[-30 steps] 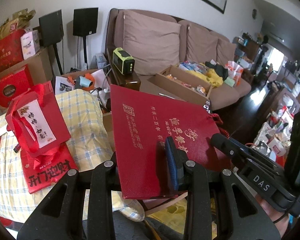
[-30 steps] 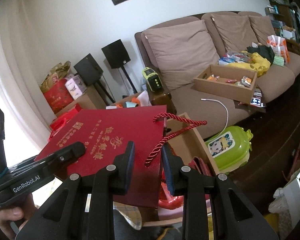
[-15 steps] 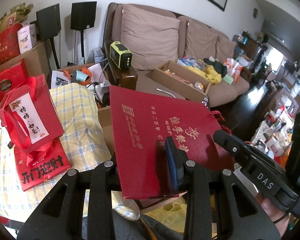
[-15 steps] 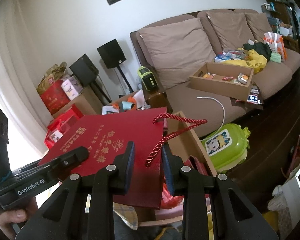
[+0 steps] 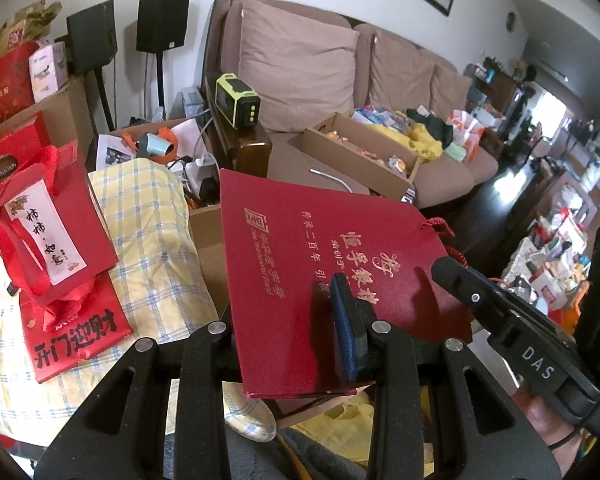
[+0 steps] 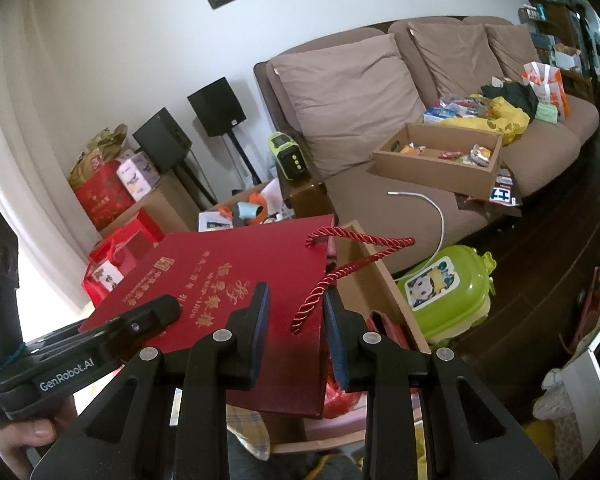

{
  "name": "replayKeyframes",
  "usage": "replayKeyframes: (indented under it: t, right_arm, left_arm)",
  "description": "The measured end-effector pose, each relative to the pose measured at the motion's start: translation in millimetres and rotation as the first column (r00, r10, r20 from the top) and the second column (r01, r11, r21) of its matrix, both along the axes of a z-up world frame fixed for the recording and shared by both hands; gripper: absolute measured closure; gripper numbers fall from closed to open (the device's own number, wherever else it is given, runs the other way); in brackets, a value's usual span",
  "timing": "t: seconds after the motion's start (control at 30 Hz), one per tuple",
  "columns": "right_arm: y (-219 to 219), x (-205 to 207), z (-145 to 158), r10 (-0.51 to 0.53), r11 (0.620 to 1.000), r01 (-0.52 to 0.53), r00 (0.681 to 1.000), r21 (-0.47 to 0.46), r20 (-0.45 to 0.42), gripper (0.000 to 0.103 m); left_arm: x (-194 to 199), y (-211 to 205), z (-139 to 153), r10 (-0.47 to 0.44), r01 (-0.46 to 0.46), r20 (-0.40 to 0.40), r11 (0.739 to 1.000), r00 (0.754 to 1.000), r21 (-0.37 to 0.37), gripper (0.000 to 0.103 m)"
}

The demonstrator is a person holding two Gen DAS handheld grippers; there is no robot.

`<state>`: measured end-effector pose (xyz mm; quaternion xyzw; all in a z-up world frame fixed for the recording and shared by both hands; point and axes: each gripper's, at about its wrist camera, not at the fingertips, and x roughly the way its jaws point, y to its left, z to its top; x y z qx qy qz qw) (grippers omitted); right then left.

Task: Organize objects
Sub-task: 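Move the held dark red folder over the open cardboard box with the right gripper, then lower the dark red folder into the cardboard box and open the right gripper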

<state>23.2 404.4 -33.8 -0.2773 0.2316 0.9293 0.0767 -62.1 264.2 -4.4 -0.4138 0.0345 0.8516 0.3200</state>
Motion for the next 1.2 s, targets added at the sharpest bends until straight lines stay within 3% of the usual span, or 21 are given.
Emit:
replayKeyframes:
  t: [0.6,1.2]
  right_arm:
    - [10,-5,-17,-0.009,1.0,0.009,1.0,-0.027,0.025,0.075]
    - [29,-23,-67,-0.007,0.994,0.018,0.995,-0.109,0.099,0.075]
  left_arm:
    - [-7,11,-19,0.002,-0.001,0.04,1.0,0.999,-0.031,0.073]
    - [-21,28,-65,0.013,-0.003,0.099,0.995,0.995,-0.104,0.072]
